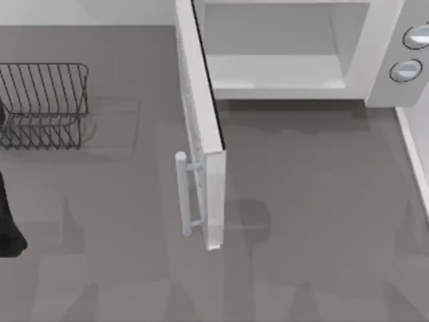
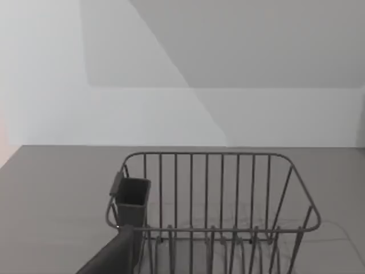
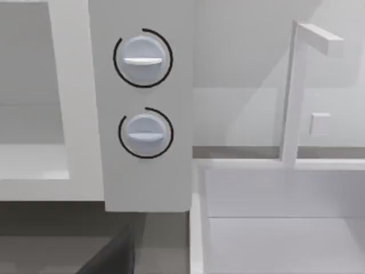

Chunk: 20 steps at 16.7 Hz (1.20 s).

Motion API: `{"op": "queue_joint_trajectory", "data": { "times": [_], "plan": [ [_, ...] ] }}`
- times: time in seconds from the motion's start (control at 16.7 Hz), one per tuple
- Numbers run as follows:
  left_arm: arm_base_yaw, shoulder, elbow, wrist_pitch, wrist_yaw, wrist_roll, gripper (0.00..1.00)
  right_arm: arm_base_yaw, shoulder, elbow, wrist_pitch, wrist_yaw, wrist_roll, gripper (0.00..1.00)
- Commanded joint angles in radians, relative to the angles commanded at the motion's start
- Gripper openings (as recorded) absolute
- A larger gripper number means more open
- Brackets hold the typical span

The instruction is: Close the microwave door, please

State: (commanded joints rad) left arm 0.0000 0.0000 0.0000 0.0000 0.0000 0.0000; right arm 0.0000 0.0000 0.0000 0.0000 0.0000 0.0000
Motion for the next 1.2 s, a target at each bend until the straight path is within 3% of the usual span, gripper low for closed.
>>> {"op": "queue_joint_trajectory", "data": {
  "times": [0.3,0.54,1.2],
  "plan": [
    [-0.015,0.047,0.035,-0.036,0.011,0.021,1.0,0.0,0.0,0.0,0.0,0.0,0.0,1.0],
    [-0.061,0.213,0.172,-0.165,0.045,0.098,1.0,0.0,0.0,0.0,0.0,0.0,0.0,1.0],
    [-0.241,0.987,0.925,-0.787,0.211,0.474,1.0,0.0,0.0,0.0,0.0,0.0,0.0,1.0]
  ]
}}
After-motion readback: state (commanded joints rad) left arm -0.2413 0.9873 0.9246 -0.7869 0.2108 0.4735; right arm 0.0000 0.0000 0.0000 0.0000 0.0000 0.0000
